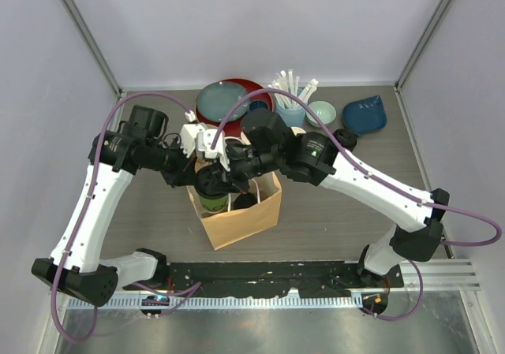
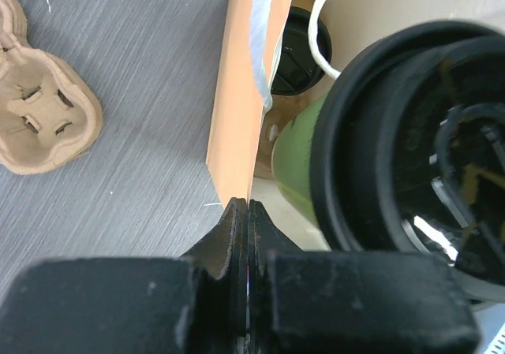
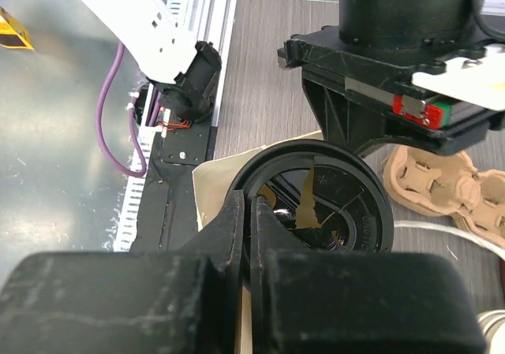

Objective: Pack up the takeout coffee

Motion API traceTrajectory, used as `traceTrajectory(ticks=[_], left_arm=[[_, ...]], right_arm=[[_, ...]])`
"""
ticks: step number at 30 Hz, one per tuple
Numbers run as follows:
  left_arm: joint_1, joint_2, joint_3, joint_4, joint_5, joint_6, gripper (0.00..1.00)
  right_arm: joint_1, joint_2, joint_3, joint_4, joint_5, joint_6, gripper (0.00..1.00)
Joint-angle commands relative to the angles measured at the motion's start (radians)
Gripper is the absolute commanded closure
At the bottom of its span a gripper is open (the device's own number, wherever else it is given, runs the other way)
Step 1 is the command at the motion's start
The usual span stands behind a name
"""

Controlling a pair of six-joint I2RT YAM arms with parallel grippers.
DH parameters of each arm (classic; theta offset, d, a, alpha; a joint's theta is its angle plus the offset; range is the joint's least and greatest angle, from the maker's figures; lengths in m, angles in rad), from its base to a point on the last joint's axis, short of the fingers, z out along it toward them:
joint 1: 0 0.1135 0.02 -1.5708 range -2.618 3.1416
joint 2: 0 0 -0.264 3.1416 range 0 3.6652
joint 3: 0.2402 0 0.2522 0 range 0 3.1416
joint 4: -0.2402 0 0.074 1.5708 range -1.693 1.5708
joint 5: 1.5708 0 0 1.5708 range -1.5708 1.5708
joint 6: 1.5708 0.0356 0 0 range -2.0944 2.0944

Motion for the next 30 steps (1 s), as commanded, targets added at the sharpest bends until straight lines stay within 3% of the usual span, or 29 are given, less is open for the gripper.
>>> traceTrajectory(ticks=[1, 14, 30], left_arm=[[0.004, -0.019, 0.004, -0.018, 0.043, -0.001, 1.00], [0.004, -0.024, 0.007, -0.018, 0.058, 0.007, 1.00], [0.004, -0.007, -0.003, 0.041, 0.056, -0.017, 1.00]], right_arm=[[0.005, 0.037, -0.003, 0.033, -0.046, -0.033, 0.99], [0.006, 0.122, -0.106, 0.045, 0.025, -0.113, 0.99], [0.006, 0.125, -0.313, 0.213, -0.021, -0.147, 0.99]])
